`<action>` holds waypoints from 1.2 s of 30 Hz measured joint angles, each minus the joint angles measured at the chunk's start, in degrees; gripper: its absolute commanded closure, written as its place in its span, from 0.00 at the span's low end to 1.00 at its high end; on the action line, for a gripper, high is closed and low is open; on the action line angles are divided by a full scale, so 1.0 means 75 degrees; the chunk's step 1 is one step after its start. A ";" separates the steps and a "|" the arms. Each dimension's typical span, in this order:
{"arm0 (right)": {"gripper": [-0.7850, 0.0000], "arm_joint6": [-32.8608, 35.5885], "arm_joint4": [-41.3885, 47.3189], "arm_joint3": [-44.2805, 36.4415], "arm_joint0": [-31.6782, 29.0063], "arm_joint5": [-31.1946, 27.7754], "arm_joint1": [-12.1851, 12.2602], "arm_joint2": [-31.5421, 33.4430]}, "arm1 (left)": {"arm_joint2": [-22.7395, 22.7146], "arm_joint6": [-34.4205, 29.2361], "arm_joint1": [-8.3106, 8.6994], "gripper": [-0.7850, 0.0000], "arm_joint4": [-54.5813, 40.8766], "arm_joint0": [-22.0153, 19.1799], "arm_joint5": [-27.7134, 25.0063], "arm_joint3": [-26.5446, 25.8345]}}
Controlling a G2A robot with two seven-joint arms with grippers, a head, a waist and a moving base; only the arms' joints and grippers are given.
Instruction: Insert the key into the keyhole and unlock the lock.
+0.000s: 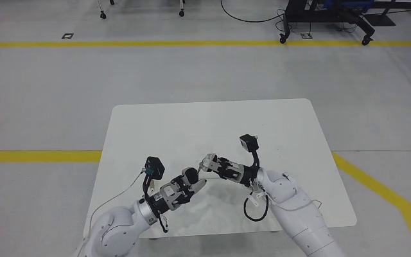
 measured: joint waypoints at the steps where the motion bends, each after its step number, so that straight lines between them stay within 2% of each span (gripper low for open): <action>1: 1.00 -0.0001 -0.0012 0.0004 0.0004 -0.0007 0.0002 -0.0006 | 0.0003 0.0003 0.0001 0.55 -0.0024 0.0001 0.0000 0.0000; 5: 1.00 0.0041 0.0005 -0.0010 0.0008 -0.0095 0.0008 -0.0063 | 0.0028 0.0043 0.0001 0.57 -0.0170 0.0016 0.0005 0.0001; 8: 1.00 0.0138 0.0079 -0.0033 0.0020 -0.0174 0.0017 -0.0110 | 0.0058 0.0038 0.0003 0.62 -0.0190 0.0028 0.0042 -0.0003; 10: 1.00 0.0200 0.0107 -0.0050 0.0036 -0.0194 0.0024 -0.0136 | 0.0076 0.0039 0.0003 0.72 -0.0176 0.0026 0.0075 0.0008; 11: 1.00 0.0234 0.0123 -0.0059 0.0047 -0.0199 0.0027 -0.0156 | 0.0075 0.0061 0.0004 0.83 -0.0121 0.0022 0.0117 0.0005; 13: 1.00 0.0271 0.0146 -0.0064 0.0063 -0.0198 0.0030 -0.0187 | 0.0087 0.0146 0.0002 0.96 -0.0059 0.0042 0.0157 -0.0027; 14: 1.00 0.0284 0.0156 -0.0061 0.0075 -0.0195 0.0031 -0.0206 | 0.0086 0.0211 0.0001 1.00 -0.0045 0.0065 0.0173 -0.0051; 31: 1.00 0.0177 -0.0179 0.0035 0.0137 -0.0302 0.0087 -0.0209 | -0.0296 0.0164 0.0086 1.00 0.0246 0.0324 0.0381 -0.0368; 32: 0.96 0.0193 -0.0277 0.0017 0.0112 -0.0281 0.0113 -0.0150 | -0.0332 0.0126 0.0096 1.00 0.0309 0.0335 0.0375 -0.0399; 34: 0.80 0.0263 -0.0477 -0.0054 0.0072 -0.0201 0.0159 -0.0058 | -0.0369 0.0055 0.0110 1.00 0.0386 0.0357 0.0361 -0.0442; 36: 0.73 0.0373 -0.0710 -0.0199 0.0011 -0.0064 0.0217 0.0049 | -0.0385 -0.0053 0.0124 1.00 0.0358 0.0385 0.0318 -0.0477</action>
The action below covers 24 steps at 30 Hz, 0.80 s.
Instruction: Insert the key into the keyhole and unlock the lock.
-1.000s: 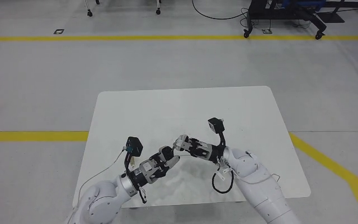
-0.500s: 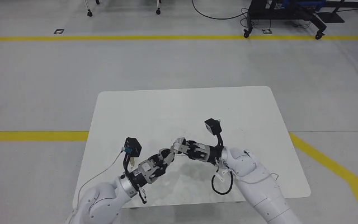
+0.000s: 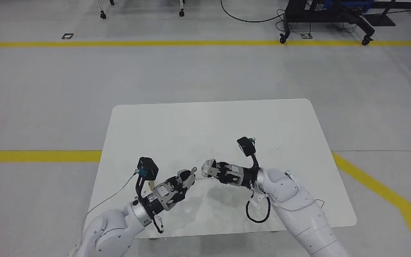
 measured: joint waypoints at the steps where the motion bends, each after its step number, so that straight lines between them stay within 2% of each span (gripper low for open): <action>1: 0.72 0.0046 -0.0061 -0.0073 -0.0032 0.0068 0.0024 0.0040 | 0.0007 -0.0074 0.0005 1.00 -0.0070 0.0011 -0.0025 -0.0008; 8: 0.73 0.0657 -0.0104 -0.0593 -0.0140 0.0537 0.0192 0.0245 | 0.0014 -0.0871 0.0051 1.00 -0.0750 -0.0108 -0.0034 -0.0051; 17: 0.80 0.1145 0.0047 -0.0914 -0.0108 0.0688 0.0289 0.0173 | 0.0096 -0.1050 0.0083 1.00 -0.0605 -0.0106 0.0008 0.0064; 22: 0.78 0.1239 -0.0189 -0.0981 -0.0033 0.0876 0.0315 0.0089 | 0.0122 -0.1203 0.0106 1.00 -0.0684 -0.0138 -0.0097 0.0112; 24: 0.80 0.1312 -0.0247 -0.1017 -0.0009 0.0938 0.0329 0.0051 | 0.0124 -0.1240 0.0115 1.00 -0.0694 -0.0153 -0.0107 0.0114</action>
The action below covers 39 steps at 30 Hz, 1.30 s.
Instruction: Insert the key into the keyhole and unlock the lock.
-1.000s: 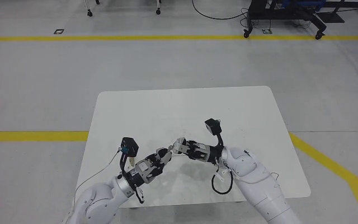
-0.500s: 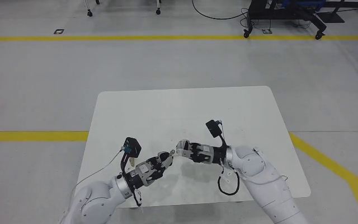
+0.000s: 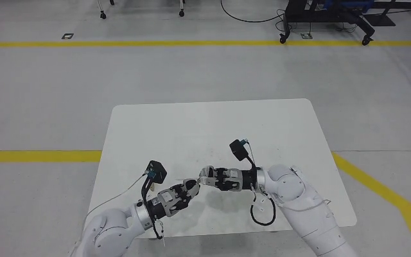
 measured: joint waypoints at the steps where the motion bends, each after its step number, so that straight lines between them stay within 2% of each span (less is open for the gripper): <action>1: 0.84 0.0031 -0.0016 -0.0019 0.0008 0.0021 0.0007 -0.0014 | 0.0000 -0.0009 0.0004 1.00 0.0000 -0.0006 -0.0003 0.0001; 2: 0.87 0.0070 -0.0026 -0.0046 0.0014 0.0041 0.0015 -0.0034 | 0.0002 -0.0019 0.0008 1.00 0.0002 -0.0012 -0.0004 0.0003; 4: 1.00 0.0133 -0.0033 -0.0076 0.0024 0.0069 0.0028 -0.0063 | 0.0009 -0.0035 0.0014 1.00 0.0003 -0.0020 0.0000 0.0008; 13: 1.00 0.0375 -0.0040 -0.0151 0.0089 0.0155 0.0085 -0.0208 | 0.0017 -0.0146 0.0049 1.00 -0.0021 -0.0075 0.0026 0.0060; 14: 1.00 0.0400 -0.0032 -0.0161 0.0096 0.0147 0.0092 -0.0222 | 0.0014 -0.0151 0.0053 0.98 -0.0031 -0.0081 0.0043 0.0066; 15: 1.00 0.0414 -0.0029 -0.0166 0.0102 0.0142 0.0098 -0.0230 | 0.0008 -0.0146 0.0056 0.85 -0.0043 -0.0085 0.0058 0.0069; 16: 1.00 0.0427 -0.0030 -0.0170 0.0106 0.0139 0.0105 -0.0236 | -0.0001 -0.0135 0.0058 0.66 -0.0051 -0.0089 0.0075 0.0070; 17: 1.00 0.0433 -0.0032 -0.0175 0.0112 0.0136 0.0113 -0.0242 | -0.0016 -0.0124 0.0063 0.62 -0.0054 -0.0093 0.0095 0.0070; 18: 1.00 0.0433 -0.0032 -0.0178 0.0113 0.0136 0.0118 -0.0247 | -0.0030 -0.0113 0.0066 0.52 -0.0056 -0.0096 0.0103 0.0065; 19: 1.00 0.0427 -0.0033 -0.0181 0.0116 0.0133 0.0124 -0.0248 | -0.0044 -0.0102 0.0070 0.37 -0.0059 -0.0096 0.0106 0.0060; 20: 1.00 0.0402 -0.0039 -0.0185 0.0116 0.0129 0.0132 -0.0246 | -0.0066 -0.0090 0.0076 0.31 -0.0060 -0.0093 0.0111 0.0048; 23: 1.00 0.0282 -0.0063 -0.0206 0.0097 0.0094 0.0149 -0.0228 | -0.0121 -0.0082 0.0093 0.38 -0.0064 -0.0072 0.0118 0.0019; 28: 1.00 0.0107 -0.0107 -0.0211 0.0078 0.0067 0.0172 -0.0216 | -0.0236 -0.0008 0.0118 0.28 -0.0095 -0.0027 0.0122 0.0004; 31: 1.00 -0.0194 -0.0117 -0.0155 0.0060 0.0071 0.0183 -0.0128 | -0.0367 0.0094 0.0139 0.27 -0.0139 0.0044 0.0084 -0.0027; 39: 1.00 -0.1443 -0.0299 -0.0100 -0.0192 -0.0432 0.0201 0.0224 | -0.1069 0.0521 0.0246 0.40 -0.0159 0.0647 -0.0386 -0.0131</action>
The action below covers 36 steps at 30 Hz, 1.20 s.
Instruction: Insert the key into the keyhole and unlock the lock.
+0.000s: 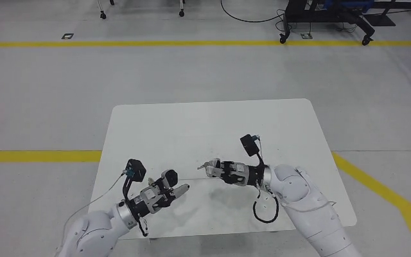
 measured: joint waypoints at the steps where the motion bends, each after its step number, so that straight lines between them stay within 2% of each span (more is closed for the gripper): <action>1: 1.00 -0.0112 -0.0025 -0.0006 -0.0024 -0.0040 0.0000 0.0025 | -0.0086 0.0083 0.0010 0.39 -0.0069 0.0082 -0.0081 0.0002; 5: 1.00 -0.0794 0.0011 0.0004 -0.0157 -0.0152 -0.0019 0.0141 | -0.0534 0.0777 0.0035 0.38 -0.0486 0.0454 -0.0558 0.0022; 9: 1.00 -0.1172 0.0075 0.0106 -0.0202 -0.0159 -0.0055 0.0113 | -0.0993 0.1591 0.0036 0.44 -0.0491 0.0826 -0.0665 0.0021; 15: 1.00 -0.1319 -0.0117 0.0264 -0.0036 -0.0047 -0.0121 -0.0124 | -0.1638 0.2306 0.0049 0.25 0.0210 0.1468 -0.0458 0.0000; 18: 1.00 -0.1284 -0.0211 0.0240 0.0042 0.0031 -0.0158 -0.0292 | -0.1756 0.2187 0.0070 0.27 0.0222 0.1711 -0.0711 0.0021; 23: 1.00 -0.0988 -0.0174 0.0249 0.0295 0.0023 -0.0255 -0.0773 | -0.1296 0.1783 0.0073 0.31 -0.0232 0.1565 -0.1329 -0.0055; 27: 1.00 -0.0596 0.0140 0.0472 0.0569 -0.0079 -0.0317 -0.1096 | -0.0671 0.1623 0.0031 0.47 -0.0164 0.1211 -0.1426 -0.0100; 29: 1.00 -0.0423 0.0283 0.0587 0.0692 -0.0109 -0.0339 -0.1210 | -0.0360 0.1546 0.0008 0.52 -0.0181 0.0985 -0.1426 -0.0087; 36: 1.00 -0.0126 0.0616 0.0811 0.0872 -0.0244 -0.0365 -0.1370 | 0.0186 0.1239 -0.0031 0.56 -0.0076 0.0343 -0.1194 0.0050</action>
